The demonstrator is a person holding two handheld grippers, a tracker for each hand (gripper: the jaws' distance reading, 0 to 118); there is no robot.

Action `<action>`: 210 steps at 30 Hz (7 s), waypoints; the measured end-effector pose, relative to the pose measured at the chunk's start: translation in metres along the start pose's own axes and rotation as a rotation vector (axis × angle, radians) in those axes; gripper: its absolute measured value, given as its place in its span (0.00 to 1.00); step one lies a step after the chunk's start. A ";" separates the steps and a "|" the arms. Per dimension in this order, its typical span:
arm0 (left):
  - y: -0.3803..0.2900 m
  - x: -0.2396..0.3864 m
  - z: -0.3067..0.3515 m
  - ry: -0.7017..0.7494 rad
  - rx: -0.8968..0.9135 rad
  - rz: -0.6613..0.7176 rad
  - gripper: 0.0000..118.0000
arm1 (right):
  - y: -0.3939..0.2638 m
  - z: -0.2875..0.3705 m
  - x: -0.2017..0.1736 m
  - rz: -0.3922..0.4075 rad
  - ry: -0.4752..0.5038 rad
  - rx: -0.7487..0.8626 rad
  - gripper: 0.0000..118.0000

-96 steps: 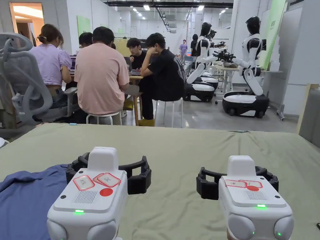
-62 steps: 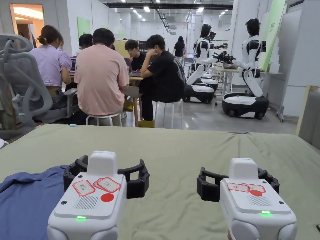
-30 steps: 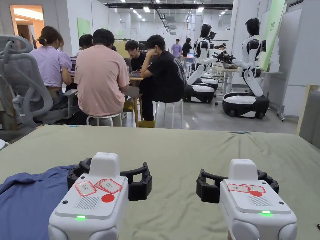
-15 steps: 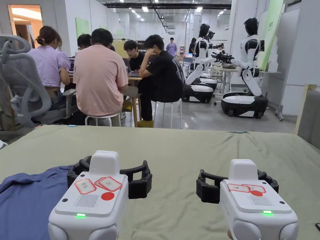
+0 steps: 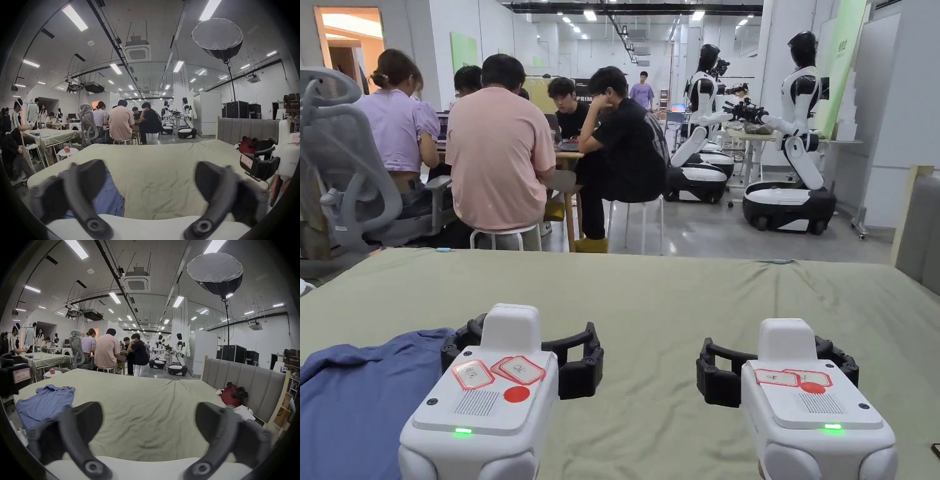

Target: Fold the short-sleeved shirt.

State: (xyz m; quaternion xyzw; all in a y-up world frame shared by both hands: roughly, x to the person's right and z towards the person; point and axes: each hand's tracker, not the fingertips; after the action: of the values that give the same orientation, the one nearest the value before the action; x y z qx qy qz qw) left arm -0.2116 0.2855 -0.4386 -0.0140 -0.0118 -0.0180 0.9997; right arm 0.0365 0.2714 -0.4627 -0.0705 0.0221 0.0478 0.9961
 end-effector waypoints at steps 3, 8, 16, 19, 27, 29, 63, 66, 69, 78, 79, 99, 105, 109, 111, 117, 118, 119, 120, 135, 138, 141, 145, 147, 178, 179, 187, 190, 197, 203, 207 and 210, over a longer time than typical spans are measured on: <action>-0.001 0.001 -0.003 0.019 -0.005 -0.020 0.00 | 0.003 0.006 -0.001 0.048 -0.052 0.040 0.14; 0.001 0.003 -0.002 0.016 -0.005 -0.009 0.00 | 0.008 0.008 0.000 0.029 -0.037 0.044 0.00; 0.009 -0.084 0.029 0.238 0.000 -0.018 0.00 | 0.022 -0.014 -0.091 0.048 0.188 0.025 0.00; 0.005 -0.139 0.055 0.402 -0.017 0.008 0.00 | 0.023 -0.015 -0.154 0.058 0.329 0.038 0.00; -0.045 -0.220 0.078 0.554 -0.223 0.032 0.00 | -0.006 -0.028 -0.244 0.060 0.568 -0.035 0.00; -0.065 -0.223 0.060 0.512 -0.293 0.041 0.00 | -0.014 -0.041 -0.248 0.064 0.573 -0.054 0.00; -0.160 -0.251 -0.325 0.228 -0.729 0.187 0.01 | -0.080 -0.173 -0.138 0.114 0.387 -0.248 0.00; -0.118 -0.215 -0.321 0.183 -0.638 0.161 0.01 | -0.064 -0.157 -0.107 0.101 0.342 -0.215 0.00; -0.082 -0.168 -0.322 0.078 -0.587 0.190 0.01 | -0.049 -0.141 -0.075 0.083 0.276 -0.189 0.00; 0.030 0.064 -0.319 -0.453 -0.402 0.128 0.01 | -0.024 -0.101 0.024 0.037 0.049 -0.163 0.00; 0.034 0.088 -0.320 -0.508 -0.416 0.139 0.01 | -0.022 -0.098 0.035 0.041 0.019 -0.164 0.00; -0.113 0.163 -0.333 -0.485 -0.628 0.258 0.89 | -0.042 -0.087 0.111 0.004 -0.107 -0.235 0.00; -0.052 0.061 -0.219 -0.306 -0.355 0.215 0.88 | -0.035 -0.108 0.067 0.004 -0.014 -0.199 0.00; -0.042 0.003 -0.158 -0.200 -0.298 0.186 0.59 | -0.030 -0.113 0.040 0.009 0.036 -0.196 0.00; -0.045 -0.013 -0.127 -0.075 -0.255 0.063 0.23 | -0.029 -0.115 0.030 0.000 0.063 -0.197 0.00; -0.059 -0.053 -0.115 -0.040 -0.372 -0.001 0.00 | -0.034 -0.126 0.016 0.006 0.109 -0.214 0.00; -0.060 -0.059 -0.119 -0.025 -0.389 -0.003 0.00 | -0.034 -0.127 0.016 0.006 0.109 -0.217 0.00; -0.060 -0.070 -0.127 -0.024 -0.425 0.012 0.00 | -0.035 -0.127 0.017 0.006 0.112 -0.219 0.00; -0.059 -0.081 -0.142 -0.013 -0.491 0.050 0.00 | -0.035 -0.129 0.017 0.007 0.114 -0.222 0.00; -0.131 -0.123 -0.415 0.103 -1.010 0.098 0.82 | -0.055 -0.176 0.024 0.020 0.091 -0.317 0.00; -0.155 -0.124 -0.430 0.091 -1.053 0.097 0.88 | -0.058 -0.187 0.025 0.029 0.085 -0.335 0.00; -0.175 -0.121 -0.437 0.096 -1.114 0.097 0.73 | -0.060 -0.192 0.026 0.040 0.091 -0.347 0.00; -0.167 -0.117 -0.437 0.087 -1.115 0.081 0.60 | -0.062 -0.193 0.027 0.062 0.090 -0.354 0.00; -0.154 -0.112 -0.433 0.097 -1.095 0.057 0.21 | -0.066 -0.193 0.029 0.065 0.091 -0.360 0.00; -0.075 -0.085 -0.358 -0.014 -0.755 -0.017 0.03 | -0.158 -0.338 0.163 0.071 0.272 -0.734 0.41; -0.075 -0.087 -0.358 -0.012 -0.755 -0.029 0.03 | -0.152 -0.335 0.166 0.038 0.269 -0.723 0.26; -0.053 -0.097 -0.342 0.059 -0.625 -0.147 0.03 | -0.078 -0.297 0.180 0.099 0.130 -0.593 0.10; -0.029 -0.100 -0.339 0.100 -0.569 -0.225 0.03 | -0.027 -0.287 0.182 0.107 0.071 -0.509 0.10; 0.050 -0.126 -0.351 0.220 -0.416 -0.330 0.03 | 0.094 -0.273 0.168 0.190 -0.130 -0.291 0.10; 0.117 -0.126 -0.376 0.264 -0.326 -0.373 0.03 | 0.179 -0.288 0.167 0.202 -0.240 -0.172 0.10; 0.159 -0.119 -0.394 0.295 -0.252 -0.367 0.03 | 0.222 -0.303 0.165 0.238 -0.279 -0.116 0.10; 0.188 -0.119 -0.411 0.299 -0.225 -0.346 0.03 | 0.249 -0.314 0.167 0.246 -0.293 -0.085 0.10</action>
State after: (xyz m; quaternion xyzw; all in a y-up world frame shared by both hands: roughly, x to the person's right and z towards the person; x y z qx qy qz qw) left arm -0.3139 0.4662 -0.8573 -0.1200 0.1361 -0.1919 0.9645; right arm 0.1664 0.4870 -0.8161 -0.1016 -0.1169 0.1798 0.9714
